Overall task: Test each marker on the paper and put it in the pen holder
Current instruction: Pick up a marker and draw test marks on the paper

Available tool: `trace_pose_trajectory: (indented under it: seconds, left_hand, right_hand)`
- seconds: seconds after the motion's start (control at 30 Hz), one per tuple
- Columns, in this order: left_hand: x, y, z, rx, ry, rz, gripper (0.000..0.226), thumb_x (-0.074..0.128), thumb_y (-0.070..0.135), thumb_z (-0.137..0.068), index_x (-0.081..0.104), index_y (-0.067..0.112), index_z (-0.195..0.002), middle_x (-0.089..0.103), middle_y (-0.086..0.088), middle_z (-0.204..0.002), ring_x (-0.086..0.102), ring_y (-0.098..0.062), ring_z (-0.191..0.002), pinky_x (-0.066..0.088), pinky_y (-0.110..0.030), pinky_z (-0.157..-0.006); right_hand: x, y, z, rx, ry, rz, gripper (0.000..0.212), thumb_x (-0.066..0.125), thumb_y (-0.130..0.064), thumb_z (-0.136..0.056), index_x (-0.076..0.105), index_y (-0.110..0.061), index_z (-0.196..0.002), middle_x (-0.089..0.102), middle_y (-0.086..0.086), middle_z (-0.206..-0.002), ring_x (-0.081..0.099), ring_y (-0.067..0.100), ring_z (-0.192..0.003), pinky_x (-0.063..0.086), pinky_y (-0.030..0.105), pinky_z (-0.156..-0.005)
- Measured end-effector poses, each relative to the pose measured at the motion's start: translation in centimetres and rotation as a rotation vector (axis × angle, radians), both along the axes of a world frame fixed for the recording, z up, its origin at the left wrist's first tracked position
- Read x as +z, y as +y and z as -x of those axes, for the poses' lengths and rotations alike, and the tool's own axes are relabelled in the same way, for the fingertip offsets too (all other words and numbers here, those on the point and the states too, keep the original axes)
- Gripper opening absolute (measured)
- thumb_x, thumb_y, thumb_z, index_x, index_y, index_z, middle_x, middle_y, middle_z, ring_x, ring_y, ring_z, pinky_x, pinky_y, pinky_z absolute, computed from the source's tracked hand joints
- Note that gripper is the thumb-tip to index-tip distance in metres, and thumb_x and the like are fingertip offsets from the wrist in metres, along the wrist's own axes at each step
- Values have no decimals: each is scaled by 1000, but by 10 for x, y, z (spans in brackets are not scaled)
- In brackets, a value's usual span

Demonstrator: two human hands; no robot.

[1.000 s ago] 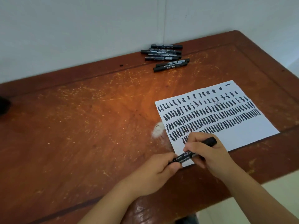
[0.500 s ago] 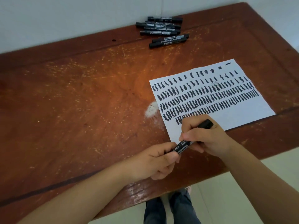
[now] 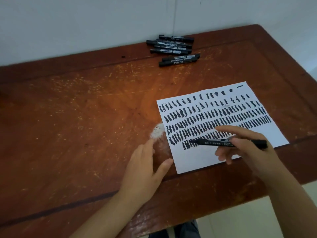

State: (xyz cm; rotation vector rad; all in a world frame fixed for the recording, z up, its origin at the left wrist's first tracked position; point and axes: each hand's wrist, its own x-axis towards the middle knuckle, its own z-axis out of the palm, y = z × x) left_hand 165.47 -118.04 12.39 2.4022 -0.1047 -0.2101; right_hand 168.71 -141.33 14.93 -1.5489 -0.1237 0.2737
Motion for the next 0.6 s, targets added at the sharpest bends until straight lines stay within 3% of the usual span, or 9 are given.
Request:
trace_pose_trajectory:
  seconds: [0.07,0.13,0.23,0.3,0.4,0.5,0.6]
  left_hand:
    - [-13,-7,4,-4,-92,-158,64,39,57,-85,33,15,-132,46,2,-117,35,-9,-107,30,-20,-89]
    - [-29,-16,8,25,-192,-265,63,36,58,-82,41,9,-122,58,-10,-111,42,-18,-103,46,-32,-80]
    - [-41,-29,9,71,-216,-342,63,31,59,-80,45,10,-117,61,-13,-103,38,-21,-96,51,-37,-69]
    - [-45,-34,10,83,-228,-398,63,18,61,-86,45,14,-118,60,-14,-105,38,-24,-96,50,-38,-68]
    - [-51,-37,12,84,-213,-447,63,9,59,-89,44,19,-121,58,-14,-112,38,-26,-104,48,-40,-75]
    - [-53,-38,12,82,-198,-476,63,11,58,-89,46,19,-122,57,-15,-116,37,-27,-108,40,-42,-83]
    - [-54,-37,13,52,-220,-486,60,25,56,-87,52,16,-122,57,-18,-117,36,-28,-108,25,-40,-84]
  right_hand:
    - [-9,0,4,-29,-20,26,26,60,-42,-64,69,-40,-89,73,-5,-71,67,16,-67,53,22,-51]
    - [-21,11,7,-98,-60,124,22,57,-41,-64,67,-42,-84,70,-11,-75,64,9,-67,52,18,-52]
    - [-41,32,10,-304,-86,290,8,61,-40,-64,58,-35,-69,64,-19,-67,58,3,-59,48,12,-53]
    - [-50,43,9,-360,-99,330,10,59,-28,-71,52,-31,-66,62,-20,-58,57,2,-53,46,13,-50]
    - [-52,55,6,-287,-73,267,13,54,-22,-77,52,-35,-78,64,-12,-55,58,1,-52,45,12,-50]
    - [-53,60,5,-219,-119,251,15,55,-27,-72,52,-35,-84,63,-12,-72,58,5,-58,45,12,-51]
    - [-55,64,5,-236,-148,326,17,62,-11,-75,52,-25,-77,57,-13,-60,54,-2,-51,40,7,-46]
